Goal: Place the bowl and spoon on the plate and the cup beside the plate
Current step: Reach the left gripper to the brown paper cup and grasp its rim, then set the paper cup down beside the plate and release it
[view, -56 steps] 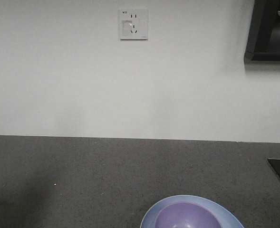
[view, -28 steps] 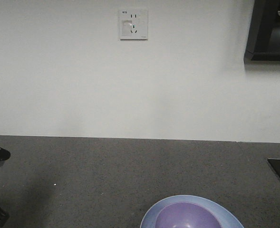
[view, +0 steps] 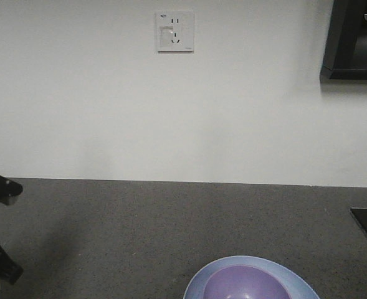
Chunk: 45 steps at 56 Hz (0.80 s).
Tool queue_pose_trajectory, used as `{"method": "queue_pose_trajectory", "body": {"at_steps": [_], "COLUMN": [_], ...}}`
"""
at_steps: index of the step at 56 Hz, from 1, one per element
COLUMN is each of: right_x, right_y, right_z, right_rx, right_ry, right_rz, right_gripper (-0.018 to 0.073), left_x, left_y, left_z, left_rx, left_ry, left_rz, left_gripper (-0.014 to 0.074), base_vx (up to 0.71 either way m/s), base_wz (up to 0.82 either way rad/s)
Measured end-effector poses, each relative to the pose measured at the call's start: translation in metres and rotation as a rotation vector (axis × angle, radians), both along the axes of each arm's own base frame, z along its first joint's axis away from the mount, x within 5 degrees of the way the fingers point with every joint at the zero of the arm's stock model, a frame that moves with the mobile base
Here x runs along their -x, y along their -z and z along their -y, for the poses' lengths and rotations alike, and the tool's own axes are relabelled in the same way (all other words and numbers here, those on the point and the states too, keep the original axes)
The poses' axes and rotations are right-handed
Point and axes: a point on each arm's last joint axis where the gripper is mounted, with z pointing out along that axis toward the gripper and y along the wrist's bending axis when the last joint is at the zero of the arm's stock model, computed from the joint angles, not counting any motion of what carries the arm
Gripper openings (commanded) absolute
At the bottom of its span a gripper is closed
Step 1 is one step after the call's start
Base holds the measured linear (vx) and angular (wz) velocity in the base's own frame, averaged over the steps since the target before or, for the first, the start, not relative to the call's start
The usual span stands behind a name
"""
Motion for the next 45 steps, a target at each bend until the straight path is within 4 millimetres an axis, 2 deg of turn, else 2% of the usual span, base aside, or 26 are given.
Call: {"method": "queue_pose_trajectory", "body": {"at_steps": [11, 22, 28, 40, 45], "right_x": [0.000, -0.001, -0.001, -0.001, 0.000], "right_y": [-0.001, -0.001, -0.001, -0.001, -0.001], "right_z": [0.000, 0.000, 0.000, 0.000, 0.000], "right_rx": [-0.002, -0.002, -0.002, -0.002, -0.002], "right_ry": [0.000, 0.000, 0.000, 0.000, 0.000], "right_rz": [0.009, 0.012, 0.012, 0.012, 0.011], "right_gripper": [-0.0009, -0.0009, -0.0009, -0.0009, -0.0009], "left_x": [0.012, 0.023, 0.024, 0.017, 0.014], "left_y": [-0.048, -0.067, -0.063, -0.032, -0.023], "left_z": [0.029, 0.071, 0.096, 0.148, 0.164], "left_rx": [0.097, 0.182, 0.206, 0.188, 0.183], "left_ry": [0.143, 0.302, 0.375, 0.492, 0.521], "left_rz": [0.101, 0.133, 0.115, 0.024, -0.001], "left_gripper": [-0.0003, -0.0003, -0.0003, -0.0003, -0.0003], "base_vx": [0.00, 0.00, 0.00, 0.00, 0.00], "base_wz": [0.00, 0.00, 0.00, 0.00, 0.00]}}
